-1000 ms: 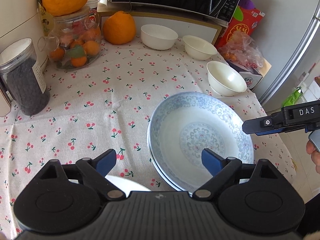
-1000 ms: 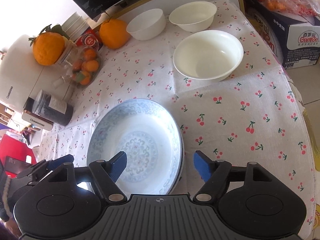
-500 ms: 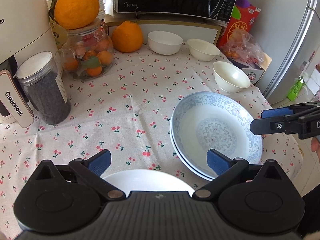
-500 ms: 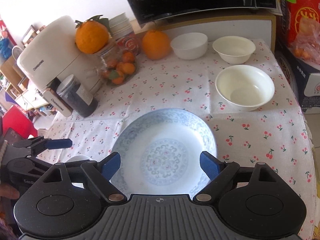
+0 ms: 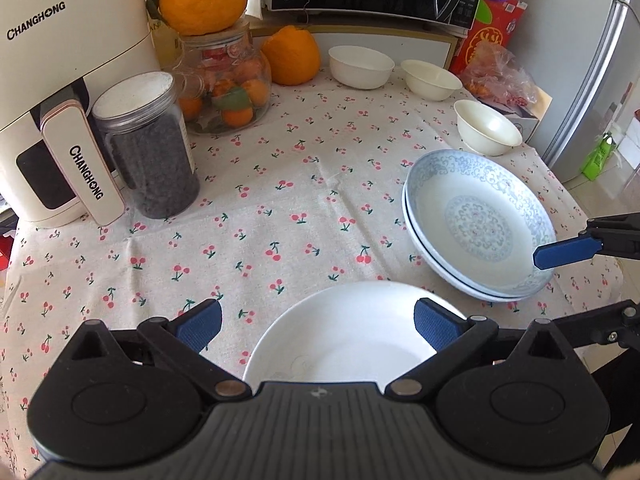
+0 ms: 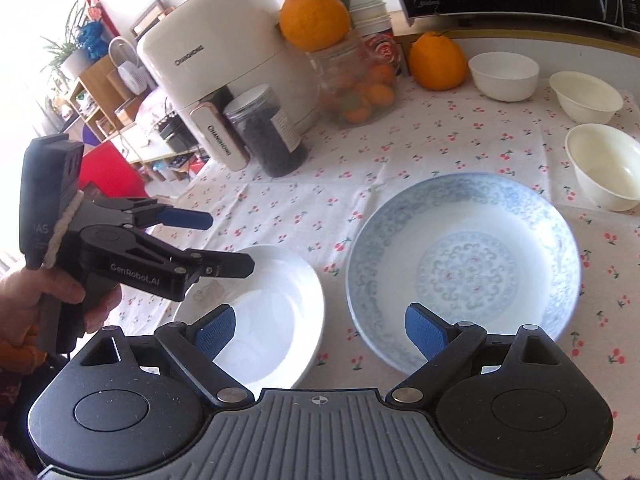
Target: Organize plates and bowls
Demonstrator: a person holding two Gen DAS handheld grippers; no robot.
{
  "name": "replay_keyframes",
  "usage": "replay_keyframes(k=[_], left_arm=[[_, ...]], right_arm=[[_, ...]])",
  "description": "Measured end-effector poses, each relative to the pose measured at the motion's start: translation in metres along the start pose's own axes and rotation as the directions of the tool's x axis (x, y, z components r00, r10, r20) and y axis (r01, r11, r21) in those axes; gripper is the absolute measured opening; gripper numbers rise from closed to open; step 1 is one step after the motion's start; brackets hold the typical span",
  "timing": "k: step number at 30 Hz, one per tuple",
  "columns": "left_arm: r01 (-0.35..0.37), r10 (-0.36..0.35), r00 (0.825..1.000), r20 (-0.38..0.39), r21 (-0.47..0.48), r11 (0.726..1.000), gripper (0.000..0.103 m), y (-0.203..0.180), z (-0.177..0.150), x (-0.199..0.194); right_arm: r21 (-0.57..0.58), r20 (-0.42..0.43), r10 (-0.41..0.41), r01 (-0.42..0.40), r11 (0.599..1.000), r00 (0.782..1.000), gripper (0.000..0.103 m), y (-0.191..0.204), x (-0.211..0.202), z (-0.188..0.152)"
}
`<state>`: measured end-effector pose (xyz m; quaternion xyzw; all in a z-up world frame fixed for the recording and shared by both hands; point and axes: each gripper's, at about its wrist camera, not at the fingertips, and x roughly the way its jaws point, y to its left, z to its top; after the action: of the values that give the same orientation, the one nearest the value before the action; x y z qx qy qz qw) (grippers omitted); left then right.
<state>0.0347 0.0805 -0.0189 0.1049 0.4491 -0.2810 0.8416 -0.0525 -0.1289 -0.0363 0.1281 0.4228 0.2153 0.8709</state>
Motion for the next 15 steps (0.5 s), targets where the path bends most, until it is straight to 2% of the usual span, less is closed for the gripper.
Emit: replay_keyframes(k=[5,8,15], left_arm=[[-0.011,0.012,0.999,-0.044,0.015,1.000,0.102,0.014,-0.009,-0.002],[0.008,-0.008,0.997,-0.082,-0.006,1.000,0.101,0.021,-0.012,-0.001],[0.076,-0.082,0.983,-0.161,-0.045,0.996,0.086,0.028,-0.016,0.004]], right_arm=[[0.023,-0.047,0.063,-0.062,0.998,0.997,0.094,0.010,0.013,-0.009],[0.051,-0.089,0.095,-0.091,0.995,0.991,0.094,0.014,0.022,-0.012],[0.060,-0.175,0.119,-0.110,0.992,0.977,0.094,0.021,0.039,-0.025]])
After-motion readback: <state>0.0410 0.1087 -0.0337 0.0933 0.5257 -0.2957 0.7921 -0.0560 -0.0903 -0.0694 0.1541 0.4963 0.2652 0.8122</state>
